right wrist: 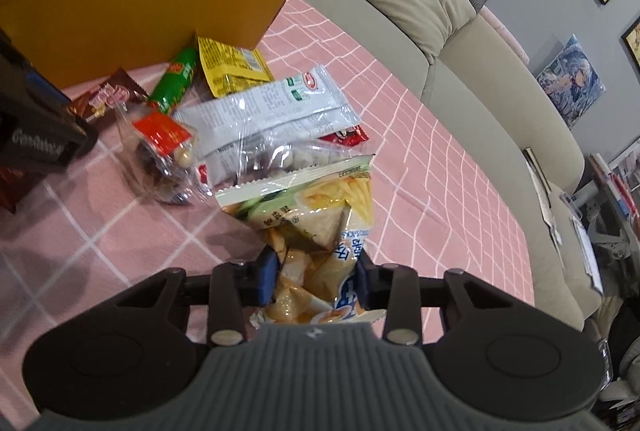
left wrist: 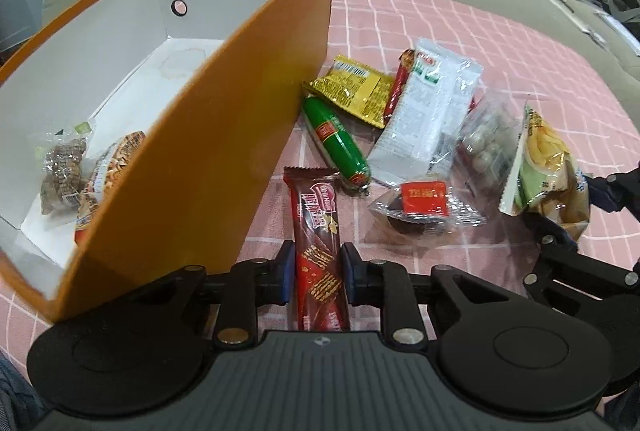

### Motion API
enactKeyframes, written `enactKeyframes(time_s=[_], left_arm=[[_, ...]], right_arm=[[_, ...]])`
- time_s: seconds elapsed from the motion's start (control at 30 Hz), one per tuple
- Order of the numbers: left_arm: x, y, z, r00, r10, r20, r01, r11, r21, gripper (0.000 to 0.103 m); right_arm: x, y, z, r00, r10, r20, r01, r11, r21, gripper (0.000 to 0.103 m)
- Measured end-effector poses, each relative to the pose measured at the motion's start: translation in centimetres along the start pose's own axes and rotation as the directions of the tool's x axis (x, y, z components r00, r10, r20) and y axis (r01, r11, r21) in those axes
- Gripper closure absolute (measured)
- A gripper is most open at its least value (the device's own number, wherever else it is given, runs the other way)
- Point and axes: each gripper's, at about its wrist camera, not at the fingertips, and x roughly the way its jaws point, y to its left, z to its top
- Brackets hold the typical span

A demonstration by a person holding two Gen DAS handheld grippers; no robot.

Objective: Organize snacks
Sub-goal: 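Grasp the red chocolate bar with the left tool while the right tool grasps the yellow chip bag, then carry the chocolate bar and chip bag into the box and release both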

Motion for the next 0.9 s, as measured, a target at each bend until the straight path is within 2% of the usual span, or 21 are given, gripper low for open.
enactKeyframes(time_s=[0.33, 0.53, 0.73, 0.9], left_arm=[[-4.7, 0.7, 0.8, 0.998, -0.023, 0.057, 0.023, 1.000, -0.004, 0.077], [-8.2, 1.5, 1.6, 0.991, -0.056, 0.121, 0.058, 0.998, -0.017, 0.077], [-12.0, 3.7, 3.4, 0.978, -0.070, 0.199, 0.076, 0.997, -0.025, 0.077], [-13.5, 7.4, 6.0, 0.984, -0.076, 0.162, 0.082, 0.996, -0.030, 0.077]], right_arm=[[-4.2, -1.1, 1.0, 0.998, 0.044, 0.055, -0.050, 0.991, 0.127, 0.068], [-6.6, -2.1, 2.0, 0.985, 0.144, 0.098, -0.164, 0.954, 0.251, 0.068], [-8.6, -3.2, 4.7, 0.952, 0.255, 0.172, -0.299, 0.898, 0.323, 0.067], [-9.5, -3.4, 9.0, 0.899, 0.365, 0.241, -0.428, 0.849, 0.310, 0.067]])
